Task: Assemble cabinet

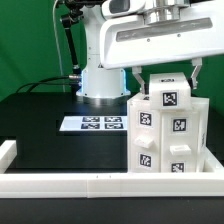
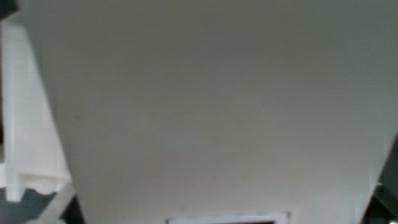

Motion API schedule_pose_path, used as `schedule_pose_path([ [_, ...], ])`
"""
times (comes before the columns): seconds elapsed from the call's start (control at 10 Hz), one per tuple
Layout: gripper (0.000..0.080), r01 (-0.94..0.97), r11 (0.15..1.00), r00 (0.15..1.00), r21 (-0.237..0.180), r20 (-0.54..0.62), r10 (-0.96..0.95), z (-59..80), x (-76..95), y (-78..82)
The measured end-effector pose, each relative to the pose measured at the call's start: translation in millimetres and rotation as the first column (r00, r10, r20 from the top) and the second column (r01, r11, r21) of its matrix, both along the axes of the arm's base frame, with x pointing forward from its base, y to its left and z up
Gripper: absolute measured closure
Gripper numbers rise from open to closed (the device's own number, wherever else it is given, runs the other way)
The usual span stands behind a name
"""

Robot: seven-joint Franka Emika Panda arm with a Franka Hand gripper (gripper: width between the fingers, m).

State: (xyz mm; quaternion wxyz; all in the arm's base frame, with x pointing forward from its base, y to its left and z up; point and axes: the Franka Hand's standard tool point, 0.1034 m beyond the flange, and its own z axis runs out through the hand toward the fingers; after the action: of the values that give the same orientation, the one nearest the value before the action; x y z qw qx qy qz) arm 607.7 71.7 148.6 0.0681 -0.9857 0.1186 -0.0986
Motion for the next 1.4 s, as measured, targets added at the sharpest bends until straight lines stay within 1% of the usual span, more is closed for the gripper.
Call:
schedule_pose_path([
  [0.4, 0.0246, 0.188, 0.981, 0.982, 0.037, -0.009, -0.188, 1.8, 1.1, -6.5],
  [0.5, 0.0246, 0.278, 0.959, 0.961, 0.059, -0.017, -0.278, 2.5, 0.1, -9.3],
  [0.7, 0.0245, 0.395, 0.915, 0.919, 0.083, -0.031, -0.393, 2.7, -8.6, -10.0],
  [0.8, 0.0245, 0.472, 0.876, 0.882, 0.098, -0.05, -0.469, 2.3, -11.9, -9.1],
  [1.0, 0.0244, 0.57, 0.814, 0.822, 0.111, -0.078, -0.564, 1.5, -17.3, -6.1],
  [1.2, 0.0243, 0.711, 0.69, 0.703, 0.138, -0.136, -0.698, 1.6, -19.2, -5.2],
  [1.3, 0.0243, 0.744, 0.653, 0.668, 0.14, -0.15, -0.729, 1.5, -19.9, -4.3],
  [1.4, 0.0243, 0.738, 0.662, 0.675, 0.131, -0.155, -0.721, 1.4, -20.6, -3.5],
])
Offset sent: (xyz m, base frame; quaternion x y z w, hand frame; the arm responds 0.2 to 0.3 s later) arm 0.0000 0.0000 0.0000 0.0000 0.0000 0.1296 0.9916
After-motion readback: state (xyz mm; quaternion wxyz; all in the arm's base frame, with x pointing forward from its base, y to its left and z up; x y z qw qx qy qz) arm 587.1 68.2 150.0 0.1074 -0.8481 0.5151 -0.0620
